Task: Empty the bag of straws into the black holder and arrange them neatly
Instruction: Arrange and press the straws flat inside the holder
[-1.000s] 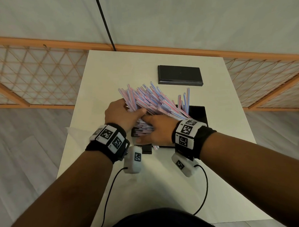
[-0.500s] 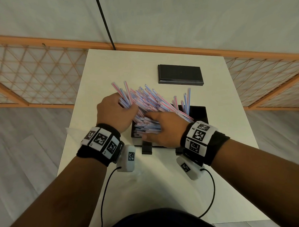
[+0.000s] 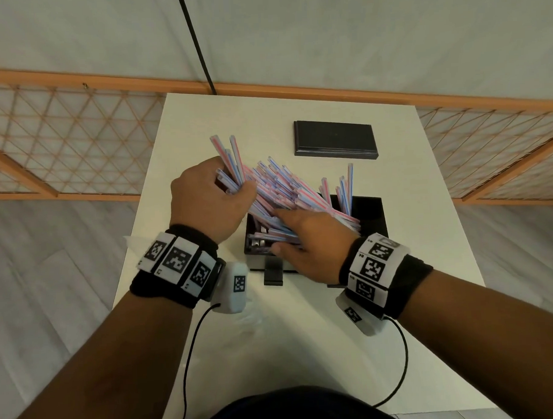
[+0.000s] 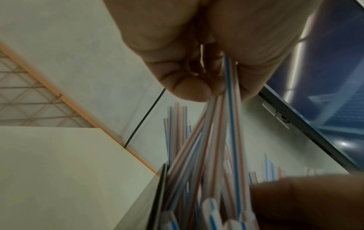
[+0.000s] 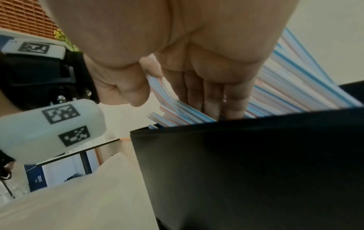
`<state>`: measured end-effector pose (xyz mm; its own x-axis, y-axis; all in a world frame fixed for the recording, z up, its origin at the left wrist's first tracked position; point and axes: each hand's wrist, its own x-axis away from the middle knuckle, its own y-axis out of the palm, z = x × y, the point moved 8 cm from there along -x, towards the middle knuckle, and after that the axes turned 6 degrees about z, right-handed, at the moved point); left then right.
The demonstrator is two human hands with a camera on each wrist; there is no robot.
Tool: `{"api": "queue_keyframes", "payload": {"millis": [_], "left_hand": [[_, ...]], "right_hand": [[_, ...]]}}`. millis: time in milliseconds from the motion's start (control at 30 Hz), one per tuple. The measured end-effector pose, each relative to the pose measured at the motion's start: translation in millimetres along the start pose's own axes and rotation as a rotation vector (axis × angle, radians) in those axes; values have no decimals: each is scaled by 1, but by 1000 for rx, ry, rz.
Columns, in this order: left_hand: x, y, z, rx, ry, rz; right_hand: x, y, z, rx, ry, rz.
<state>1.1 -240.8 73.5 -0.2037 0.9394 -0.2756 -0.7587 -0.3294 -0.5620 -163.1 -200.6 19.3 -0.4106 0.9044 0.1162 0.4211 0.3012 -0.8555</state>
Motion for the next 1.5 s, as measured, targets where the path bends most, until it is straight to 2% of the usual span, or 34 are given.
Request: {"api": "queue_keyframes", "payload": {"millis": [133, 233, 533, 733, 833, 900, 1000, 1100, 1233, 1367, 1500], "left_hand": [[0, -11, 3, 7, 4, 45], [1, -15, 14, 17, 70, 50], [-4, -39, 51, -3, 258, 109], [-11, -57, 58, 25, 265, 167], [-11, -57, 56, 53, 243, 158], [-9, -55, 56, 15, 253, 157], [-7, -53, 56, 17, 257, 161], [-6, -55, 61, 24, 274, 173], [-8, -62, 68, 92, 299, 157], [-8, -77, 82, 16, 360, 233], [-10, -82, 87, 6, 372, 265]], "right_hand": [[9, 10, 9, 71, 29, -54], [11, 13, 10, 127, 47, -97], [28, 3, 13, 118, 31, -48], [48, -32, 4, 178, -71, -20], [57, -53, 13, 247, -14, 80], [58, -64, 27, 274, 76, 129], [57, -58, 53, 233, 181, 95], [56, -47, 64, 175, 207, 123], [43, -33, 60, 152, 154, 84], [28, -19, 50, 118, 105, 17], [18, -21, 35, 132, 50, 79]]}}
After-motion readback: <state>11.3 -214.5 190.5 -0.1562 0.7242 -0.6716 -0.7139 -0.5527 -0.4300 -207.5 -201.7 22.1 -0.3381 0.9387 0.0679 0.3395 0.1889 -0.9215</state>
